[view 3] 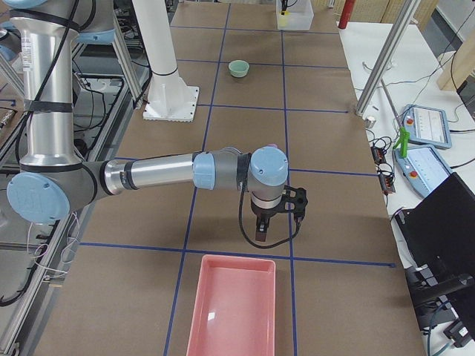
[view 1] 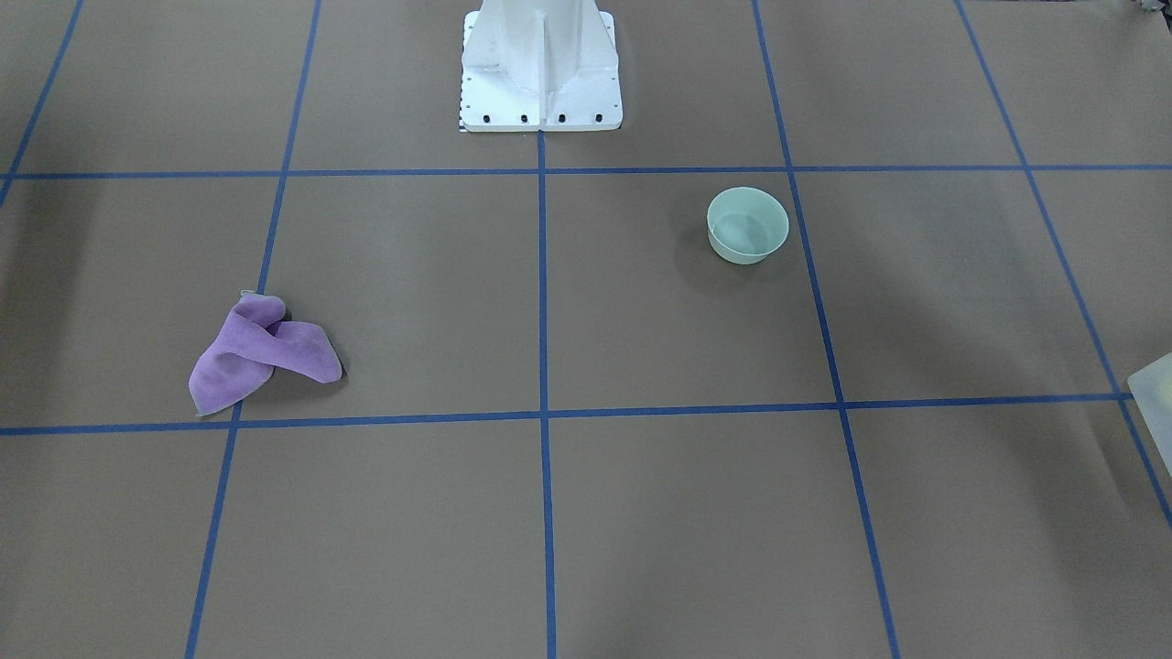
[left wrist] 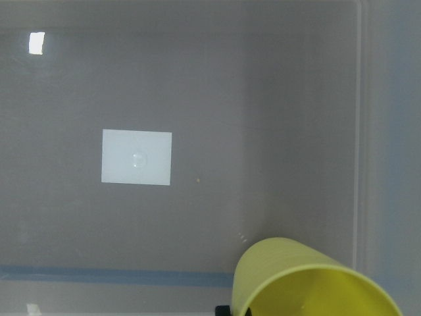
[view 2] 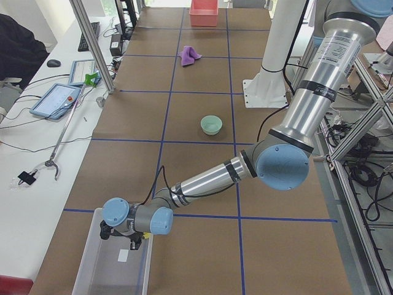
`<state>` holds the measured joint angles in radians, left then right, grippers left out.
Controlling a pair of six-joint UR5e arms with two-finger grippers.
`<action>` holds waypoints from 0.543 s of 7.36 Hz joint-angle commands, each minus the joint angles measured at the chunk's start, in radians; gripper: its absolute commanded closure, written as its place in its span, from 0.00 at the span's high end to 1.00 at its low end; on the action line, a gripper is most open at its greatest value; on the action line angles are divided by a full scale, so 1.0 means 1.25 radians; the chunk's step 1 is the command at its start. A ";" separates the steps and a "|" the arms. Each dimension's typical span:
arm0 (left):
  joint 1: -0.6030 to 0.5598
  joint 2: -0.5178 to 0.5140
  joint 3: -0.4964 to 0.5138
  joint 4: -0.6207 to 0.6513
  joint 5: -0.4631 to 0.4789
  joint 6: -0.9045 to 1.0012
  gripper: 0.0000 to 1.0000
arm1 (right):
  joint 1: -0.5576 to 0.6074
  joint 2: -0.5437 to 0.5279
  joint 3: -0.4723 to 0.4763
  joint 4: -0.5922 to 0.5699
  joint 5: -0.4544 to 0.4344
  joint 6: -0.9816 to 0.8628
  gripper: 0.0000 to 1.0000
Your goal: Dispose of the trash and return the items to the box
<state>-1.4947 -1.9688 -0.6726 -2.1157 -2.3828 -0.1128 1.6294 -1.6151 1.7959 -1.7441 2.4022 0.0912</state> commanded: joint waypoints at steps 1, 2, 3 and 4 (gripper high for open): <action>-0.010 -0.006 -0.004 0.001 -0.002 -0.004 0.98 | 0.000 0.000 0.000 0.000 0.000 0.001 1.00; -0.021 -0.009 -0.006 0.006 -0.004 -0.005 0.98 | 0.000 0.000 0.000 0.000 0.000 -0.001 1.00; -0.025 -0.010 -0.006 0.009 -0.005 -0.007 0.98 | -0.001 -0.003 0.000 0.000 0.000 0.001 1.00; -0.031 -0.017 -0.006 0.011 -0.005 -0.007 0.98 | -0.001 -0.001 0.000 0.000 0.000 0.001 1.00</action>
<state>-1.5243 -1.9825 -0.6791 -2.1058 -2.3879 -0.1202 1.6281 -1.6169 1.7963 -1.7442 2.4022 0.0916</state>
